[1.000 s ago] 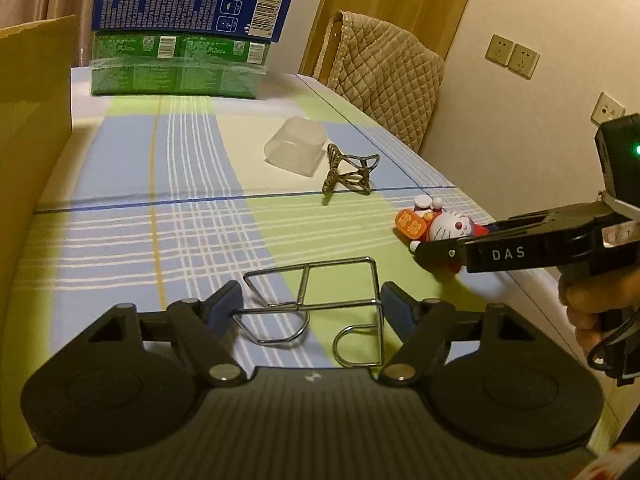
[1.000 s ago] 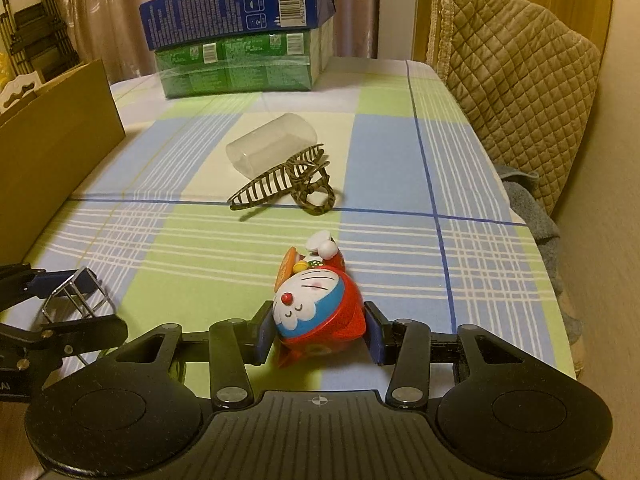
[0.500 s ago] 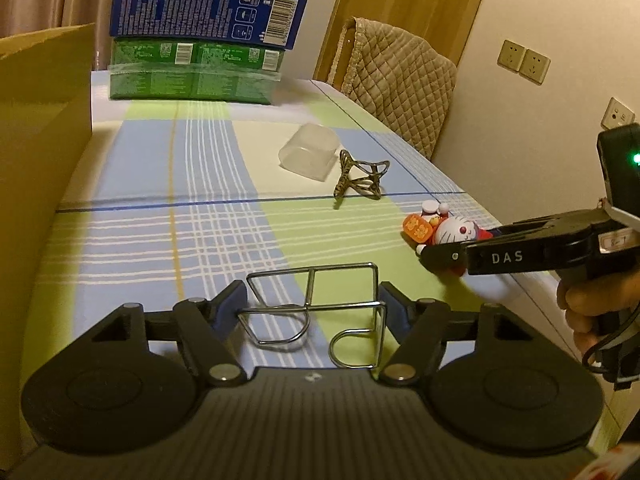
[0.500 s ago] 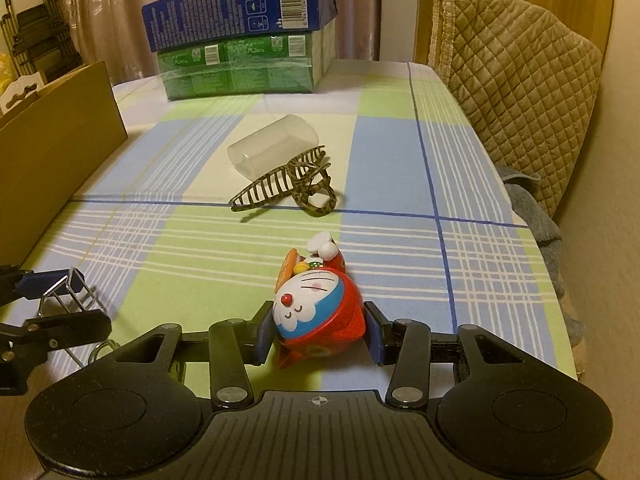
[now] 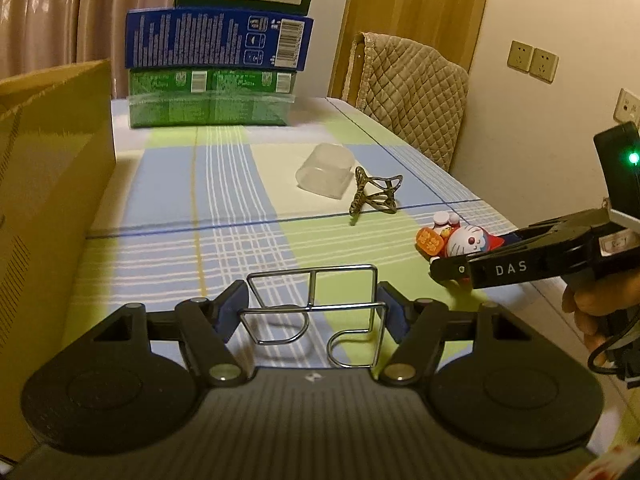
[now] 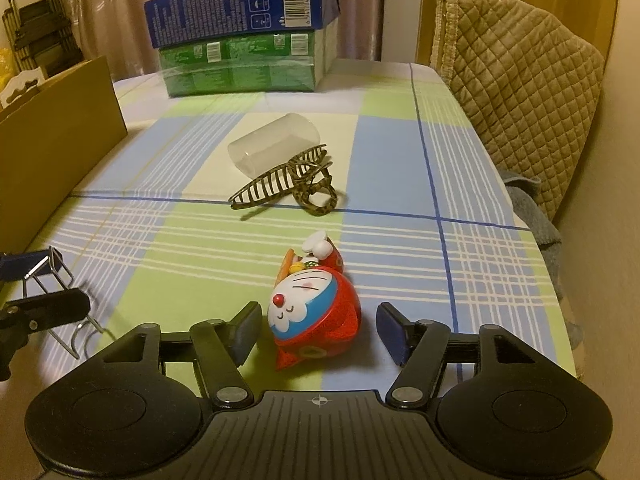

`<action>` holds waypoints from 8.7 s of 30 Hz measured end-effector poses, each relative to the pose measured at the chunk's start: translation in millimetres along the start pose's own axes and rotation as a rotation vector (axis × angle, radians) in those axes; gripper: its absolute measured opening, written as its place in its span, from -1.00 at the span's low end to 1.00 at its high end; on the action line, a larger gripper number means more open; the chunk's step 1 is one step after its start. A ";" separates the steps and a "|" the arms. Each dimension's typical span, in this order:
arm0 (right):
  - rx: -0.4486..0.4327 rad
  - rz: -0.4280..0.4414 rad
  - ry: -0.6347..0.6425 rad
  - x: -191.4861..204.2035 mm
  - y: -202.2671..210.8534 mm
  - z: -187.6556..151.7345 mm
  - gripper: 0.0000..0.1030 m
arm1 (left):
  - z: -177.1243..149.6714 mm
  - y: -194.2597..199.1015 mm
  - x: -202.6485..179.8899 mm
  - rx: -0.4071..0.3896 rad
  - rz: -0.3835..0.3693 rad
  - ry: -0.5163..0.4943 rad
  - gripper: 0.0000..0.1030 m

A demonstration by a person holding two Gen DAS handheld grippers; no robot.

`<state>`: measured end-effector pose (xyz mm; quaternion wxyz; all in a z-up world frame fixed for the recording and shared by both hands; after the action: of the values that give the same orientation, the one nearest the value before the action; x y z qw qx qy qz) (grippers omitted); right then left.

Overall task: Organize rigid objects
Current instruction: 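Lift and carry the rack and figure with both tools over the cardboard box, then open the left tool to drop the wire rack into the box while the right tool lowers the figure, then open the right tool to release the Doraemon figure into the box, then move both tools toward the clear plastic cup and brown hair clip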

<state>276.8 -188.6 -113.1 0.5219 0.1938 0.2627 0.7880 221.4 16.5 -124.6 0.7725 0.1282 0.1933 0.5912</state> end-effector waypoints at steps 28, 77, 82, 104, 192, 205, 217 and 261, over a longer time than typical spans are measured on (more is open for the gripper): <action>-0.039 0.019 -0.057 3.7 13.6 13.0 -0.18 | 9.6 5.7 -6.6 0.001 -0.005 -0.020 0.27; -0.189 0.336 0.051 248.1 146.3 113.0 -0.18 | 131.0 218.4 149.6 -0.063 0.270 -0.055 0.27; -0.168 0.392 0.092 282.7 122.9 118.5 -0.18 | 131.6 214.4 189.2 -0.038 0.302 -0.080 0.27; -0.079 0.417 0.148 318.3 35.1 113.3 -0.18 | 106.1 129.3 239.5 0.132 0.214 -0.225 0.27; -0.225 0.138 -0.178 147.6 208.4 73.5 0.26 | 135.2 206.9 47.5 0.003 0.154 -0.105 0.36; -0.229 0.009 -0.266 78.2 225.1 54.3 0.32 | 126.7 173.7 -4.9 0.015 0.078 -0.117 0.42; -0.214 -0.071 -0.304 28.0 209.4 45.6 0.35 | 121.5 117.6 -25.3 0.017 0.096 -0.125 0.50; -0.152 -0.096 -0.321 0.7 41.7 55.5 0.35 | 116.2 -55.5 -4.2 0.136 0.097 -0.031 0.65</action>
<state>278.7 -189.5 -43.8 0.6075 0.2644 0.1245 0.7386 320.8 1.1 -44.0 0.7354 0.1985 0.2148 0.6113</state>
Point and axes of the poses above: each gripper's, at about its wrist camera, not at the fingertips, and y roughly against the way its jaws point, x to its left, z to its top, the point moved 4 cm from there along -y, roughly the way its jaws point, and after that the axes turned 10 degrees about -x, right-handed, at the moved point
